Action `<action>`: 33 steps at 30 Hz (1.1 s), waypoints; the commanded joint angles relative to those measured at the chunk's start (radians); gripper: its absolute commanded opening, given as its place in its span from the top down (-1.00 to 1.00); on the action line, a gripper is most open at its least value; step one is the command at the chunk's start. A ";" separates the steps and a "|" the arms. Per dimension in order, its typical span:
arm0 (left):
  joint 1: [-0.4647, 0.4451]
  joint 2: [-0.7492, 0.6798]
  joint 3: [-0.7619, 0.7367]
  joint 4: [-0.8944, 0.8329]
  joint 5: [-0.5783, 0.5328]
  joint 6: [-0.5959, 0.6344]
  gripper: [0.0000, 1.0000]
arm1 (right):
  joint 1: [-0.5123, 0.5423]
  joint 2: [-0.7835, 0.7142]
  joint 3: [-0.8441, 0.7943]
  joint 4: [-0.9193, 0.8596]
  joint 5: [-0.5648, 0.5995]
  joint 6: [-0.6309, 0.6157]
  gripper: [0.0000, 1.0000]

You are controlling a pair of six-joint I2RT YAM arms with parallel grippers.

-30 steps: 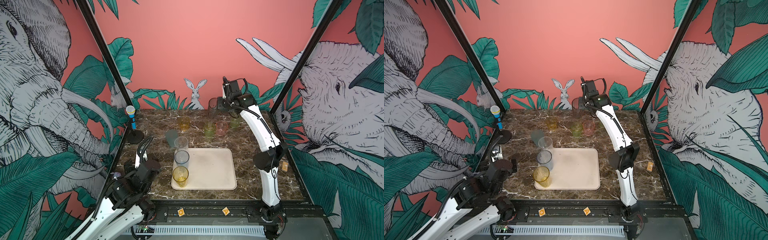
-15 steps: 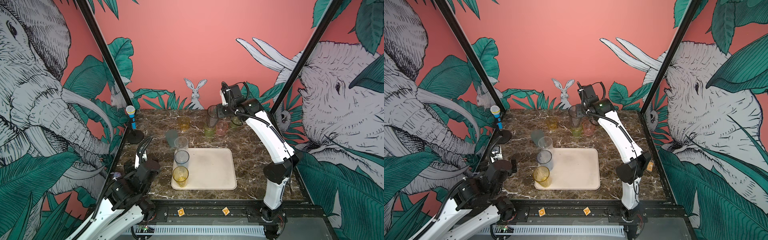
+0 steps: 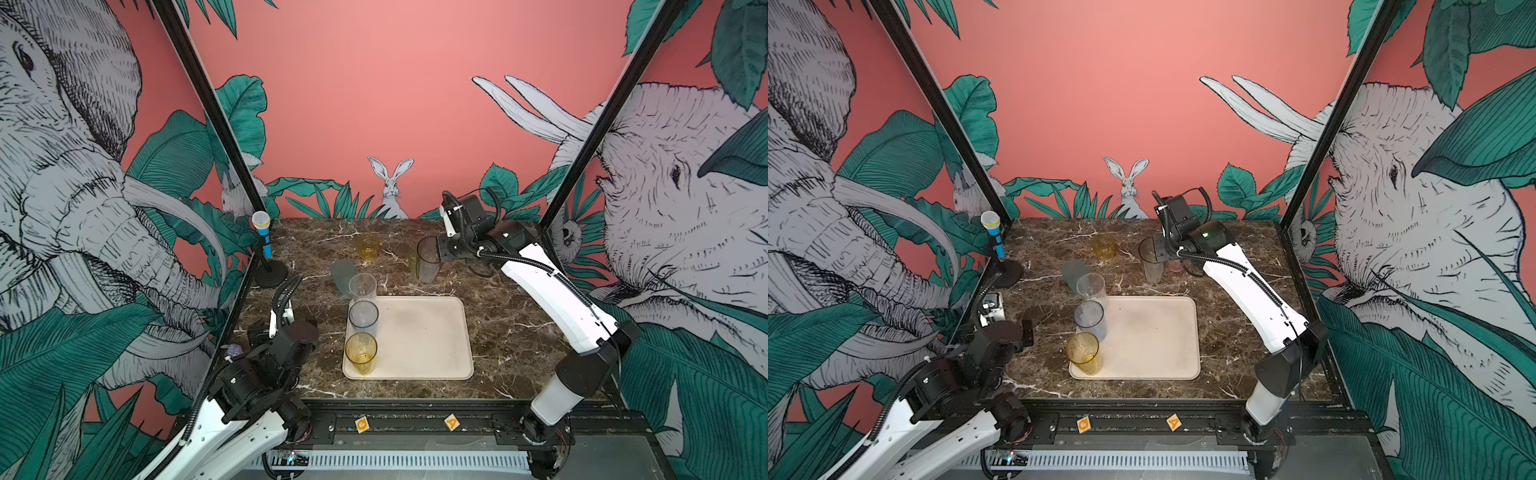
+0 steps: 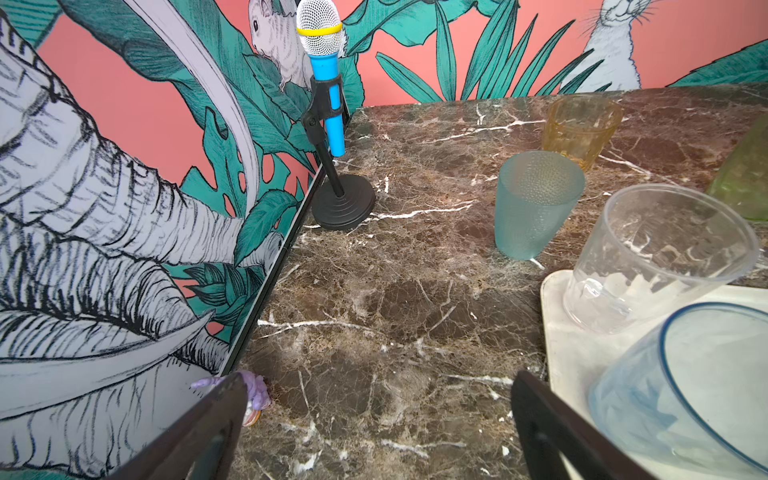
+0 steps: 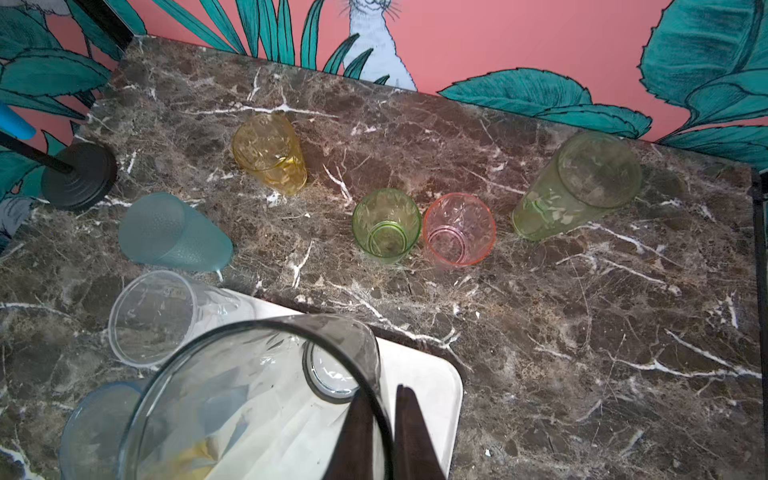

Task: Place the glasses into the tray
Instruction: 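Lift the dark grey cup with the right gripper and carry it toward the tray, then lower the dark grey cup onto the tray beside the clear cups and release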

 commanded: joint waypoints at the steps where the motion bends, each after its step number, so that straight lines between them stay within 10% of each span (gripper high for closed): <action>1: 0.004 -0.010 -0.012 0.002 -0.004 -0.017 -0.99 | 0.031 -0.040 -0.040 0.074 0.012 0.019 1.00; 33: 0.004 -0.017 -0.035 0.008 0.009 -0.037 -0.99 | 0.140 -0.035 -0.392 0.318 0.017 0.101 1.00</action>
